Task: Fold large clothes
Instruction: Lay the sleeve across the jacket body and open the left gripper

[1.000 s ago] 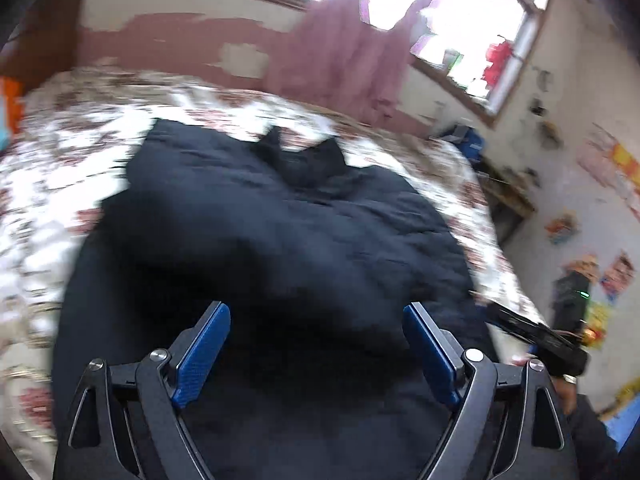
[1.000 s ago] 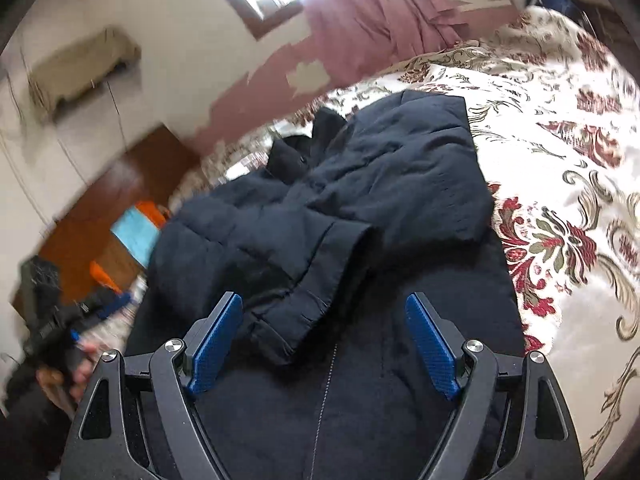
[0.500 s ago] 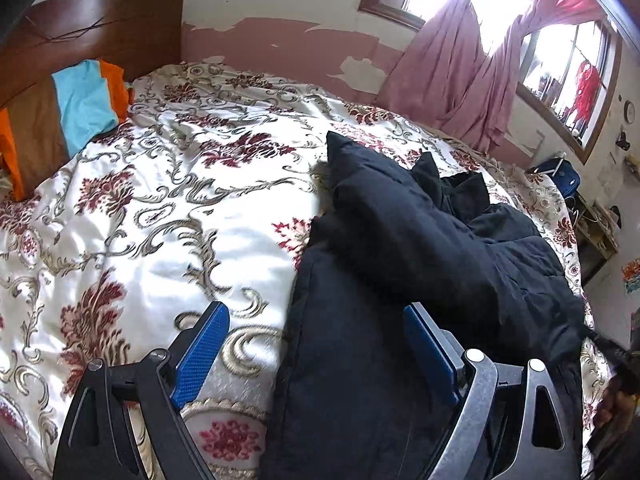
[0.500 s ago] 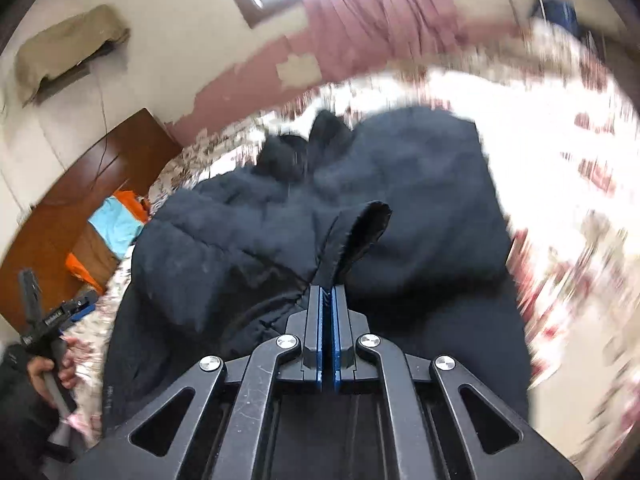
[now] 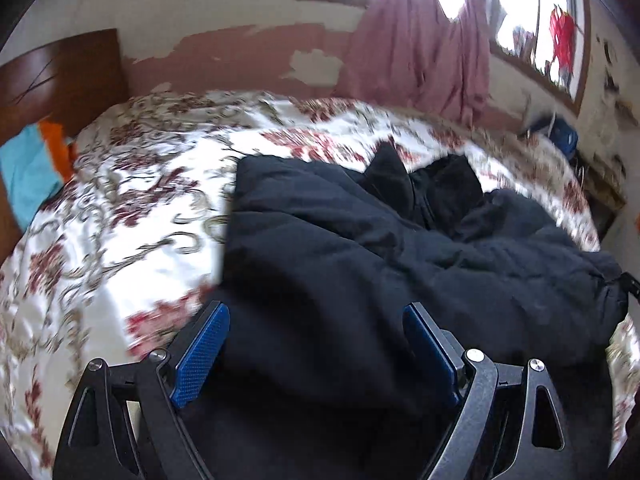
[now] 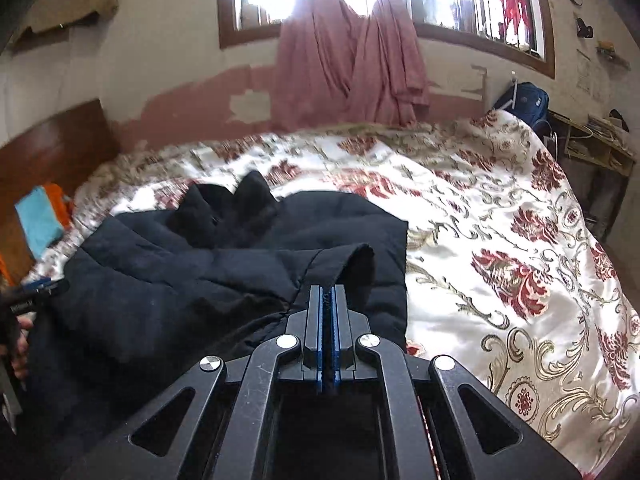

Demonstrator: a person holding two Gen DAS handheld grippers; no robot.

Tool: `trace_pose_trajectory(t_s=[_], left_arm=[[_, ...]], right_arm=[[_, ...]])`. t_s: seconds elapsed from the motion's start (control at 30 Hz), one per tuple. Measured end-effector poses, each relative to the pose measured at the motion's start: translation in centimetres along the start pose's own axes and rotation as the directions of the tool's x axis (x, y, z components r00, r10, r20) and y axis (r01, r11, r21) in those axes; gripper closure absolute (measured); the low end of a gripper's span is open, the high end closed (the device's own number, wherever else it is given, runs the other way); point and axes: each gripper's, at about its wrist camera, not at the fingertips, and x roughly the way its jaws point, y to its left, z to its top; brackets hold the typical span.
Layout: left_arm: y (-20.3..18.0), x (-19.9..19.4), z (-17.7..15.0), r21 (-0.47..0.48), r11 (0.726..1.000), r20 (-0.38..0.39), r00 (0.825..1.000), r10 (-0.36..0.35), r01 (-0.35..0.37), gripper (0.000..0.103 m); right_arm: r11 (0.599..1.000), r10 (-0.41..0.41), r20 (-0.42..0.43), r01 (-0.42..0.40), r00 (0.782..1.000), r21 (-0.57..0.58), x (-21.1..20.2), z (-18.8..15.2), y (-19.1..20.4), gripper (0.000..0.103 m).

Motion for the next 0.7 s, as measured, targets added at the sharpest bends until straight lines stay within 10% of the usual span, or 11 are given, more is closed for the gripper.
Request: trace_pose_trajectory(t_s=[0.33, 0.47, 0.7], left_arm=[[-2.6, 1.0, -0.7, 0.144, 0.987, 0.04, 0.997, 0.062, -0.067, 0.013], [-3.7, -0.8, 0.1, 0.121, 0.992, 0.103, 0.993, -0.057, 0.045, 0.013], [-7.6, 2.0, -1.5, 0.27, 0.962, 0.035, 0.998, -0.043, 0.032, 0.013]], right_arm=[[0.986, -0.13, 0.024, 0.131, 0.991, -0.104, 0.6, -0.9, 1.9, 0.094], [0.98, -0.044, 0.073, 0.057, 0.996, -0.189, -0.5, 0.2, 5.2, 0.05], [0.974, 0.037, -0.083, -0.055, 0.996, -0.22, 4.3, -0.8, 7.9, 0.05]])
